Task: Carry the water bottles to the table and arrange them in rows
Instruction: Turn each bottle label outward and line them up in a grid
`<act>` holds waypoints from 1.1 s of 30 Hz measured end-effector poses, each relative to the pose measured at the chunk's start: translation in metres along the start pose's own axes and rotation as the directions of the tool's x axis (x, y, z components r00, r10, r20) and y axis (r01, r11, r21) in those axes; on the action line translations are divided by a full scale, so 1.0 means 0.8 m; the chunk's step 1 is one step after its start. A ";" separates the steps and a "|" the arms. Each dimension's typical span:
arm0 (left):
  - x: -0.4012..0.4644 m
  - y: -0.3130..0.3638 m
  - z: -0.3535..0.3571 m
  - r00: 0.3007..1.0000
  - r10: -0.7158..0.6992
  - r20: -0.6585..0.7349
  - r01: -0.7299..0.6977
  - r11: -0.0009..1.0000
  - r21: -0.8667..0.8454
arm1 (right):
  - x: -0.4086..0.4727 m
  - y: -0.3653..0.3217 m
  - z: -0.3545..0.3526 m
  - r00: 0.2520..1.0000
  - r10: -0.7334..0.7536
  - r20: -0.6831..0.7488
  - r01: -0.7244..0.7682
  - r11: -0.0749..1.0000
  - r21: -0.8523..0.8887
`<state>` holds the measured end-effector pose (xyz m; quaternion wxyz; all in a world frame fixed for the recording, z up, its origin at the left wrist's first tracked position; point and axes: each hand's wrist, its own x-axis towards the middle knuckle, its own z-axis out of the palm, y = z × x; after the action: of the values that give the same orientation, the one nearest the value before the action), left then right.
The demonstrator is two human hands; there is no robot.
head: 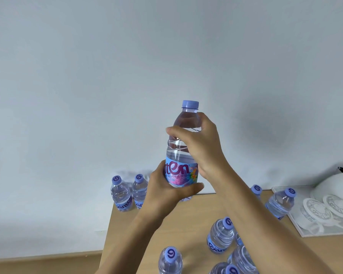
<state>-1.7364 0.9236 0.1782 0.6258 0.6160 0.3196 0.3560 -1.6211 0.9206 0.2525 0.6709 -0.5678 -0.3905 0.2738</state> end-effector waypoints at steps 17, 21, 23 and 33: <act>0.002 0.003 -0.024 0.992 -0.050 0.117 0.055 0.998 -0.032 | 0.002 -0.004 -0.014 0.951 0.023 0.309 -0.079 0.982 0.171; -0.004 0.001 -0.012 0.997 0.039 -0.066 -0.034 0.997 0.069 | 0.000 -0.002 -0.007 0.986 0.046 0.157 -0.054 0.997 0.052; -0.005 -0.001 -0.009 0.991 0.067 -0.116 -0.056 0.993 0.102 | -0.002 0.002 -0.002 0.996 0.023 0.085 -0.026 0.999 0.036; -0.015 -0.007 -0.018 1.000 0.002 0.019 -0.001 0.999 -0.040 | -0.001 -0.003 0.005 0.979 -0.012 0.204 -0.011 0.994 0.110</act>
<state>-1.7544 0.9216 0.1713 0.6407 0.6069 0.3059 0.3571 -1.6249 0.9220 0.2547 0.6576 -0.4986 -0.4417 0.3518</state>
